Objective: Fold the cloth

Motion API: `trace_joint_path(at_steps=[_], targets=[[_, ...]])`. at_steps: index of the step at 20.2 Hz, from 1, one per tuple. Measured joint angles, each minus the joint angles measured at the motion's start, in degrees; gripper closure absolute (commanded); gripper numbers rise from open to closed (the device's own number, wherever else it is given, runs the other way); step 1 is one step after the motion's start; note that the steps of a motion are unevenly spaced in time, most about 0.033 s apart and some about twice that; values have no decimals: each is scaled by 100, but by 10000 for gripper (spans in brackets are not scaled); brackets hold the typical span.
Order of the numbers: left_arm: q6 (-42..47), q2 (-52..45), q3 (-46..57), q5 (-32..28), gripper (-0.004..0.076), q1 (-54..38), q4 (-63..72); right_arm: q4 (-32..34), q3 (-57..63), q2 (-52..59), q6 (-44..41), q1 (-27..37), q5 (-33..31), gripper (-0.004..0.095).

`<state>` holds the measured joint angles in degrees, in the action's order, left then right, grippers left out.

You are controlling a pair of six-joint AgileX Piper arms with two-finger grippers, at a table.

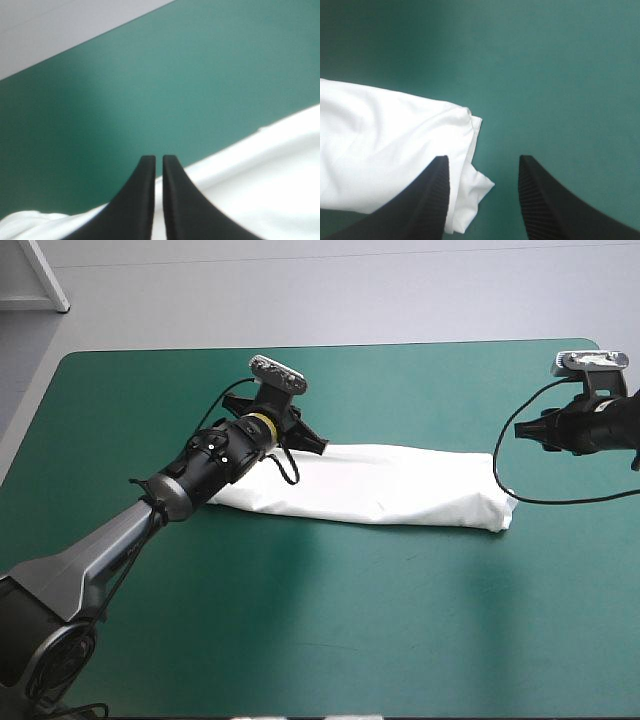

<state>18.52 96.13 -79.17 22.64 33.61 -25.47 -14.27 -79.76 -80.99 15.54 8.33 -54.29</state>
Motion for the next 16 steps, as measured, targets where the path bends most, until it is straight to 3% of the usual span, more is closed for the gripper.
trace_joint_path(at_steps=[5, 10, 12, 15, 16], targets=[[-2050, 483, 0, 336, 697, 91, 2547, -192, 542, 216, -15, 242, -120, 529], [-2892, 1127, 0, 602, 697, 91, 3594, -1819, 1730, 216, 1100, 707, 506, 520], [-2964, 1263, 0, 674, 697, 91, 3710, -1984, 1886, 188, 1298, 738, 670, 467], [-3125, 1465, -35, 802, 697, 85, 3997, -2116, 2064, 78, 1474, 745, 800, 258], [-3313, 1501, -53, 831, 697, 79, 4187, -2138, 2125, 7, 1491, 745, 852, 236]])
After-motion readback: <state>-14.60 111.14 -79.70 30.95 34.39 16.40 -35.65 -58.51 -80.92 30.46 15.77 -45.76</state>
